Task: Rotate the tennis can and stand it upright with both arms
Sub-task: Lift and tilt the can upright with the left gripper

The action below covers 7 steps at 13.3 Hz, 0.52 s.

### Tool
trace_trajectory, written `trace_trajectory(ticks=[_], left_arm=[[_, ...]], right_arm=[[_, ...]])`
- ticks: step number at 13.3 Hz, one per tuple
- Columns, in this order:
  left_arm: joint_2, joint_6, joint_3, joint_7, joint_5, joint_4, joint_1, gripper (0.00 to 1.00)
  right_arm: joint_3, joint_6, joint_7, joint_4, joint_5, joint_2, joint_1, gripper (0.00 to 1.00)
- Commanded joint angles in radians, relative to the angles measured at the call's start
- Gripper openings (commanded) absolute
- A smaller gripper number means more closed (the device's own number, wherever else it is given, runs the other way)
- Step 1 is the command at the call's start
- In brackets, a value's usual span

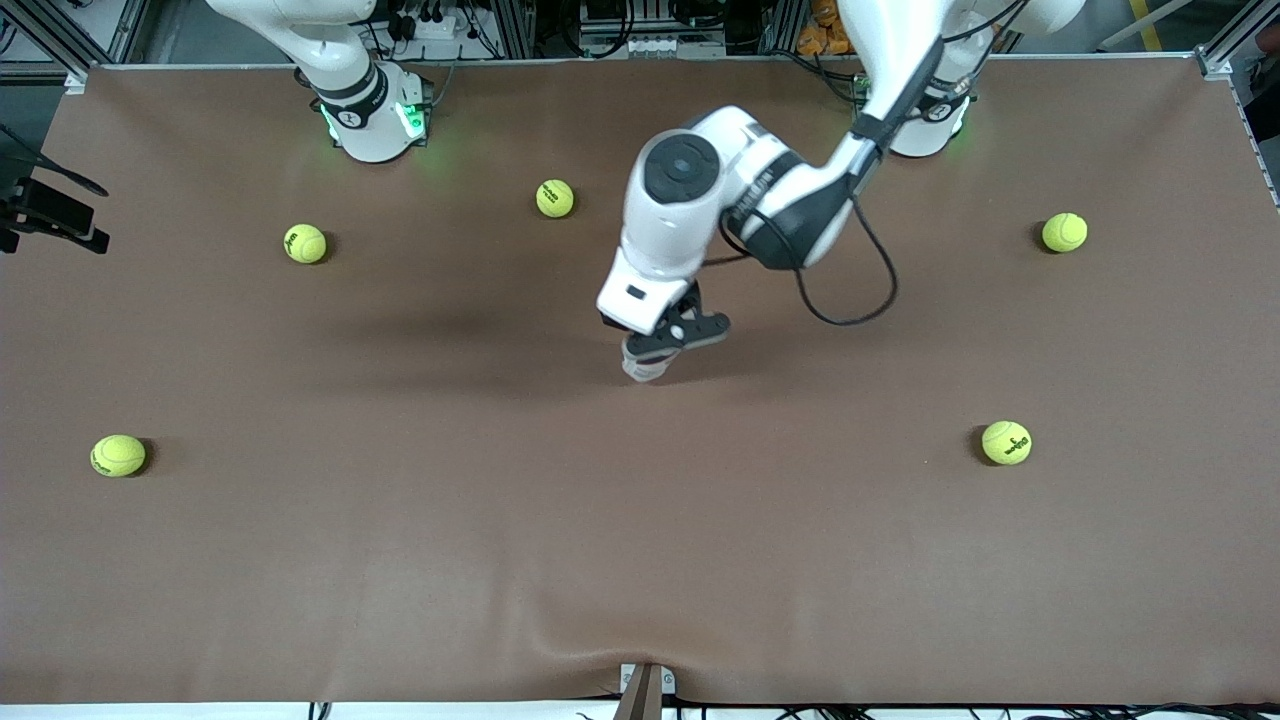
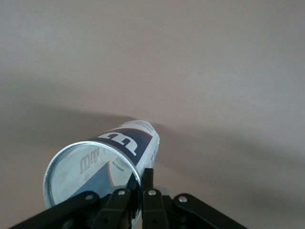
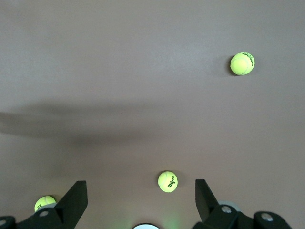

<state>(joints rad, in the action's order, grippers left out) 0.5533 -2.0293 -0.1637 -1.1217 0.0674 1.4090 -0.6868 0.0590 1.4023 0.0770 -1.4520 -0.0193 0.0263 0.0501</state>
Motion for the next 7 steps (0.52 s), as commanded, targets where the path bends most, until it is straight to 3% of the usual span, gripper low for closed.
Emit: trace_trajectory(ticks=[1,7], left_arm=[[0.028,0.060,0.041,-0.064,0.106,-0.042,-0.069,0.00],[0.088,0.060,0.043,-0.112,0.106,-0.087,-0.094,0.00]], right_arm=[[-0.001,-0.002,-0.013,0.008,-0.008,0.003,-0.003,1.00],[-0.001,-0.003,-0.013,0.008,-0.008,0.003,-0.003,1.00]])
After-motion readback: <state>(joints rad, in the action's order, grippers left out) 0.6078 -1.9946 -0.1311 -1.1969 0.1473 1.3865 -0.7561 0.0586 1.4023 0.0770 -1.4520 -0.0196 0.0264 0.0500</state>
